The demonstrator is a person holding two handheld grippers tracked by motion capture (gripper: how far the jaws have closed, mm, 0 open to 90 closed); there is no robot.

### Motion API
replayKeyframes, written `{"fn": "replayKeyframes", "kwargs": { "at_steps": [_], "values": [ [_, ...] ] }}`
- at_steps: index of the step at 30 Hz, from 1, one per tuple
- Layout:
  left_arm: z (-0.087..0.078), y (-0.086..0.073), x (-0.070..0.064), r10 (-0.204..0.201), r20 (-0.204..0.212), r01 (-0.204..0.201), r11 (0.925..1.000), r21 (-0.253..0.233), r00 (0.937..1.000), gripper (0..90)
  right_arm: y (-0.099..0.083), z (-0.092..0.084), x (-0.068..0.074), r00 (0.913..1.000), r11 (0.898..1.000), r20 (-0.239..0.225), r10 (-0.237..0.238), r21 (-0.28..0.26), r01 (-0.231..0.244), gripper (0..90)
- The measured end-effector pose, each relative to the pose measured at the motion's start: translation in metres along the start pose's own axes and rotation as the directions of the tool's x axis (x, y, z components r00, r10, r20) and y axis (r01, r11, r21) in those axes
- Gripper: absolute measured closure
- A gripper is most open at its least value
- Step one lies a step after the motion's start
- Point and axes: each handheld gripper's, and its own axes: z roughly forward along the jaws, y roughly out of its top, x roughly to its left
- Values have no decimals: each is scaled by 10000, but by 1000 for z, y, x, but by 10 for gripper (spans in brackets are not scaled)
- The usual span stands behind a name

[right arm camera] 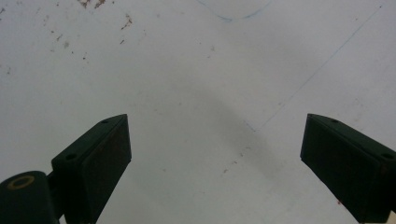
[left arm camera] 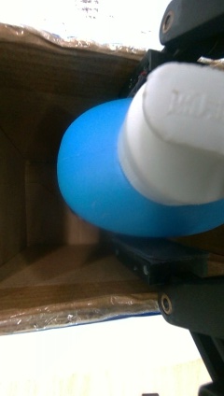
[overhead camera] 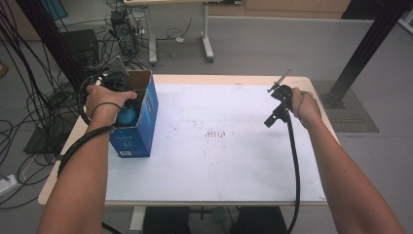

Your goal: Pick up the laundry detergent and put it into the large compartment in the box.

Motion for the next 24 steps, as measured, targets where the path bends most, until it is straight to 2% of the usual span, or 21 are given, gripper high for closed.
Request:
{"fn": "replayKeyframes", "kwargs": {
  "at_steps": [5, 17, 24],
  "values": [
    [-4, 0, -1, -74, 13, 74, 10000, -57, 10000, 340, 1, 0, 0, 10000, 10000, 26, -25, 5, 25, 82],
    [-27, 1, -7, 160, -202, -165, 9995, -277, 9997, 330, 1, -1, 2, 10000, 10000, 12, -40, -9, 40, 82],
    [-41, 0, -7, 198, -230, -207, 9989, -428, 9995, 250, 2, -3, 4, 9999, 9999, 35, -101, -23, 101, 82]
  ]
}}
